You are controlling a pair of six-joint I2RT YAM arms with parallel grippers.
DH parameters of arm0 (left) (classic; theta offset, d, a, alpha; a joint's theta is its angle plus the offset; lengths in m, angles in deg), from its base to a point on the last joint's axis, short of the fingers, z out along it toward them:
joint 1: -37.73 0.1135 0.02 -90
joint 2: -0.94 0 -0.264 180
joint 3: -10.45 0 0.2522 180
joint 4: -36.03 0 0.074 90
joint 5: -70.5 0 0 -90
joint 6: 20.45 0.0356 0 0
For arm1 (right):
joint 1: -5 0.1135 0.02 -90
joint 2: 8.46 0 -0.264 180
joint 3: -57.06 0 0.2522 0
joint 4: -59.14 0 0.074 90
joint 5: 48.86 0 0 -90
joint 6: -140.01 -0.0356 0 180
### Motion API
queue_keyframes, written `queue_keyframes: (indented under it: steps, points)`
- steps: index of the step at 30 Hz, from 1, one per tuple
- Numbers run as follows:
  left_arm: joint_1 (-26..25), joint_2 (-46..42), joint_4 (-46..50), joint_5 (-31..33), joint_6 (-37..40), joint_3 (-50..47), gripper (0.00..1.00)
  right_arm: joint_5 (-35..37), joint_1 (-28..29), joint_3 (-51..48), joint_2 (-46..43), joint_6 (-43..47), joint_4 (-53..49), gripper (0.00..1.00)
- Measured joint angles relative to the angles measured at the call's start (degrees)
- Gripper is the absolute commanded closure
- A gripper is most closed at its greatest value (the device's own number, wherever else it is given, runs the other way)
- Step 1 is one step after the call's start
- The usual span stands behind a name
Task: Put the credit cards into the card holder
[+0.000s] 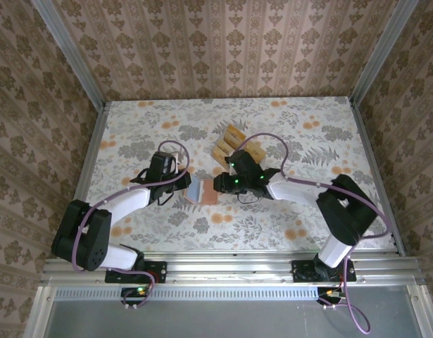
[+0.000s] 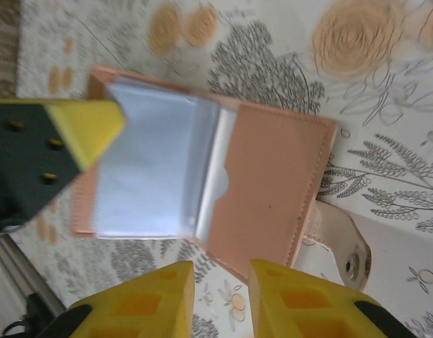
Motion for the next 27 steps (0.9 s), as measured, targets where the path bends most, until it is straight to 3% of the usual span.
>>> queue_keyframes:
  steps: [5, 7, 11, 13, 27]
  points:
    - [0.0, 0.1, 0.1, 0.2, 0.0, 0.3, 1.00, -0.7, 0.8, 0.5, 6.3, -0.7, 1.9, 0.76]
    - [0.0, 0.1, 0.3, 0.2, 0.0, 0.5, 0.90, -0.7, 0.8, 0.5, 8.0, -1.0, 2.3, 0.77]
    - [0.0, 0.1, 0.6, -0.3, -0.1, 1.1, 0.59, -0.8, 0.7, 0.5, 9.3, -1.6, 3.6, 0.77]
    - [0.0, 0.1, 0.7, -0.6, 0.1, 1.4, 0.53, -0.8, 0.7, 0.5, 9.3, -1.8, 4.1, 0.78]
    - [2.8, -1.2, 1.7, -1.7, 0.4, 1.9, 0.53, -0.8, 0.3, 0.2, 9.8, -2.0, 5.3, 0.79]
